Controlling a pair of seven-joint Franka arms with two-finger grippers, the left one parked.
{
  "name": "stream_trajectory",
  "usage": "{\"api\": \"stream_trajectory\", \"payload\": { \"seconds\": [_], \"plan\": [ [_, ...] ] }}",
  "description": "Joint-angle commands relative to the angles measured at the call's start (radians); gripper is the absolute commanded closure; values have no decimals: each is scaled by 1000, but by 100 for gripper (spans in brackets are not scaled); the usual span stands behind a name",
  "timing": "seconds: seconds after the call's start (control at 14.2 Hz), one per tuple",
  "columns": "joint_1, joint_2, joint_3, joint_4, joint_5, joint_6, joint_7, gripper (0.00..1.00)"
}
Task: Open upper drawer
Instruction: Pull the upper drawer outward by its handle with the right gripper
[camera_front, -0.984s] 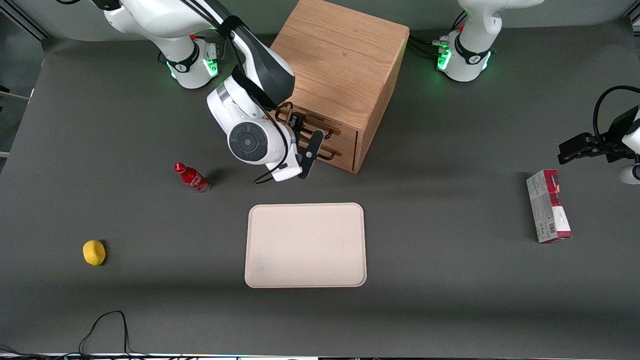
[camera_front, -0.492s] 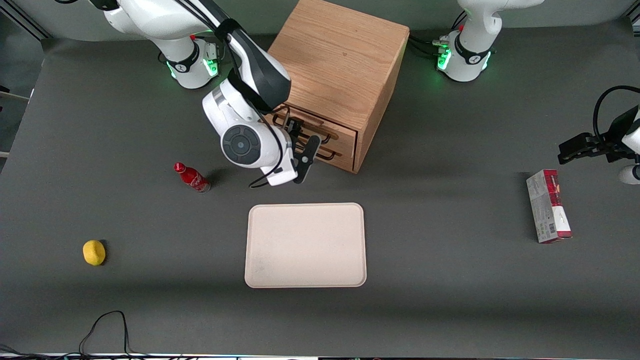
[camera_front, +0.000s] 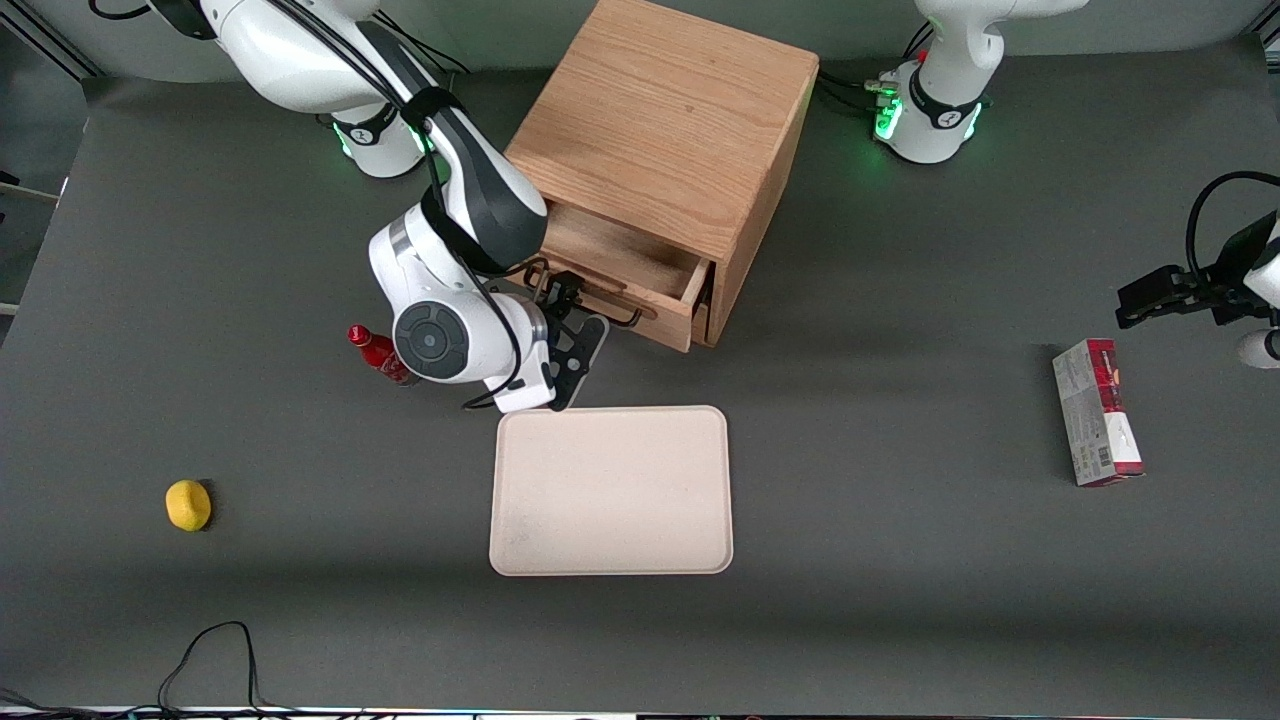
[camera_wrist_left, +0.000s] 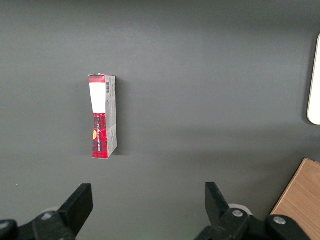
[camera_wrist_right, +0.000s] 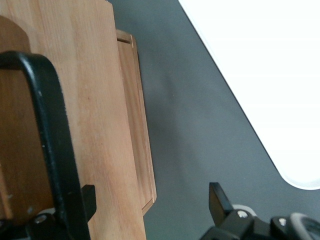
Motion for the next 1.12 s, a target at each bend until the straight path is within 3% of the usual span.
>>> {"api": "stream_trajectory", "payload": {
  "seconds": [0.0,1.05],
  "plan": [
    [-11,31,3,39,-11,-2,-19,0],
    [-77,86,3,177,-4,-5,-31,0]
  ]
}}
